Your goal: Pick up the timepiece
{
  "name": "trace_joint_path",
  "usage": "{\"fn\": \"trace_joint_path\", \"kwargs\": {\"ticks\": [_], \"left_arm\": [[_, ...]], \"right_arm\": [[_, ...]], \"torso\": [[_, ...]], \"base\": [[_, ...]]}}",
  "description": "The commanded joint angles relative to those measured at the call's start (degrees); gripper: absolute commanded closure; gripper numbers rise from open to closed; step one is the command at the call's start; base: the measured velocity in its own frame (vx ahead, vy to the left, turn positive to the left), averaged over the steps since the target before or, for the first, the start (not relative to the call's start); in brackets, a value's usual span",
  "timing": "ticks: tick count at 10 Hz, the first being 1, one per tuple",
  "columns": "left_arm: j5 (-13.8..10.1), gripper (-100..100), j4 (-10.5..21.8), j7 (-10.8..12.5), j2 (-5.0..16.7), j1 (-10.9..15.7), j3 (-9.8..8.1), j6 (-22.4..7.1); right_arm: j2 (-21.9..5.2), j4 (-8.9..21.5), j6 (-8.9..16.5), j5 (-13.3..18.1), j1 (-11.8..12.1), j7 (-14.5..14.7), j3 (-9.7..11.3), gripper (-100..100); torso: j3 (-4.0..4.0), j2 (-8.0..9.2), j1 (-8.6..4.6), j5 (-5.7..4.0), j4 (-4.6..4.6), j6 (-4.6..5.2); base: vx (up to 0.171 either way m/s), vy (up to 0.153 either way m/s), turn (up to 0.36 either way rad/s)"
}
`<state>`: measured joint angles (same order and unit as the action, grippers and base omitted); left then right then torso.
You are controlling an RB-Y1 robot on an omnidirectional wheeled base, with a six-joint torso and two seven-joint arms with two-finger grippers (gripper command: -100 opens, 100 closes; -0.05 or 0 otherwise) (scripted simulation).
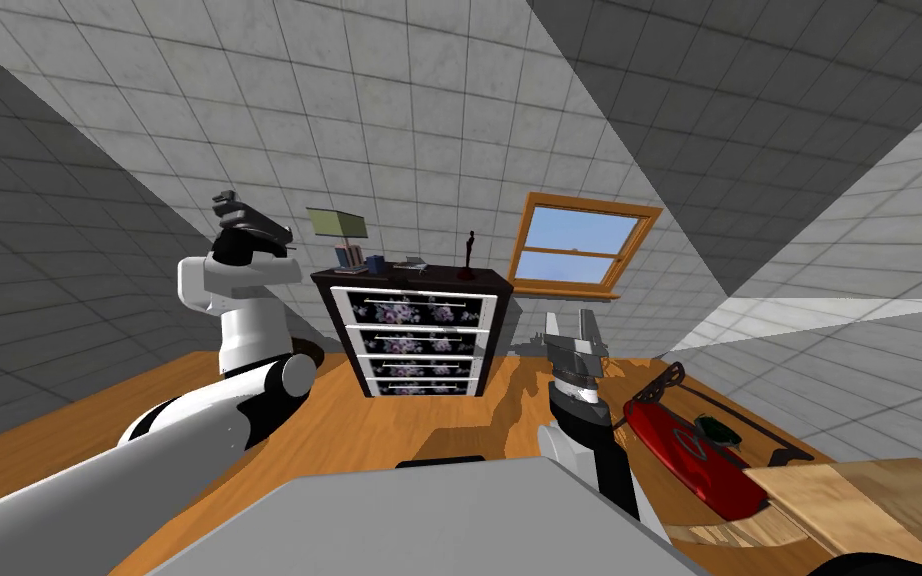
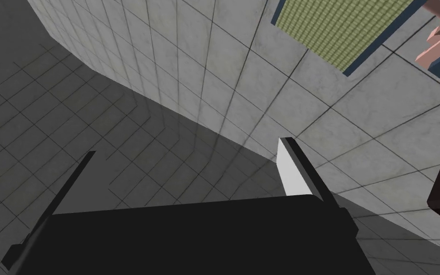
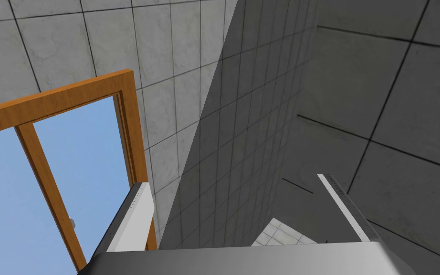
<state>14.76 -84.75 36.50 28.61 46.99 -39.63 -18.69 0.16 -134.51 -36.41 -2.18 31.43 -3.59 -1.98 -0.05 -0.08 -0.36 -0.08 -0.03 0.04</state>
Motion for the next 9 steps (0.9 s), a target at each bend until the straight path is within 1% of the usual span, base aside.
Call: {"fn": "trace_joint_path", "kwargs": {"ticks": [1, 2, 3, 4, 5, 6, 7, 8, 9], "left_arm": [[0.54, -100, 2.86, 1.52, 0.62, 2.86, -2.26, -2.86], [0.54, -100, 4.2, 1.52, 0.62, 4.45, -2.26, -4.01], [0.54, -100, 4.2, 1.52, 0.62, 4.65, -2.26, -4.01], [1.16, -100, 6.65, 2.72, 0.92, 6.88, -4.19, -6.57], [1.16, -100, 7.66, 2.72, 0.92, 8.15, -4.19, -7.26], [1.79, -100, 10.15, 3.86, 1.17, 10.17, -6.06, -8.82], [1.79, -100, 11.14, 3.86, 1.17, 11.49, -6.06, -10.43], [2.41, -100, 12.98, 4.94, 1.35, 13.19, -7.85, -12.13], [2.41, -100, 14.59, 4.94, 1.35, 14.65, -7.85, -13.49]], "right_arm": [[0.0, 0.0, 0.0, 0.0, 0.0, 0.0, 0.0, 0], [0.0, 0.0, 0.0, 0.0, 0.0, 0.0, 0.0, 0], [0.0, 0.0, 0.0, 0.0, 0.0, 0.0, 0.0, 0], [0.0, 0.0, 0.0, 0.0, 0.0, 0.0, 0.0, 0], [0.0, 0.0, 0.0, 0.0, 0.0, 0.0, 0.0, 0], [0.0, 0.0, 0.0, 0.0, 0.0, 0.0, 0.0, 0], [0.0, 0.0, 0.0, 0.0, 0.0, 0.0, 0.0, 0], [0.0, 0.0, 0.0, 0.0, 0.0, 0.0, 0.0, 0], [0.0, 0.0, 0.0, 0.0, 0.0, 0.0, 0.0, 0]], "torso": [[0.0, 0.0, 0.0, 0.0, 0.0, 0.0], [-0.01, -0.01, -0.1, -0.01, -0.01, 0.0], [0.0, 0.0, -0.05, -0.02, 0.0, 0.0], [0.01, 0.01, 0.11, 0.02, 0.0, 0.0], [-0.02, -0.03, 0.05, 0.02, -0.01, 0.0], [-0.03, -0.05, 0.03, 0.01, -0.02, 0.0], [-0.05, -0.07, -0.06, -0.01, -0.02, 0.0], [-0.05, -0.07, -0.04, -0.01, -0.03, 0.0], [-0.09, -0.15, -0.11, -0.02, -0.04, 0.01]], "base": [[0.011, -0.108, -0.01], [0.004, -0.088, 0.004], [0.003, -0.033, 0.001], [0.016, -0.066, -0.032], [0.02, -0.071, -0.003], [0.027, -0.095, -0.033], [0.025, -0.085, -0.011], [0.05, -0.104, -0.043], [0.035, -0.089, -0.017]]}}
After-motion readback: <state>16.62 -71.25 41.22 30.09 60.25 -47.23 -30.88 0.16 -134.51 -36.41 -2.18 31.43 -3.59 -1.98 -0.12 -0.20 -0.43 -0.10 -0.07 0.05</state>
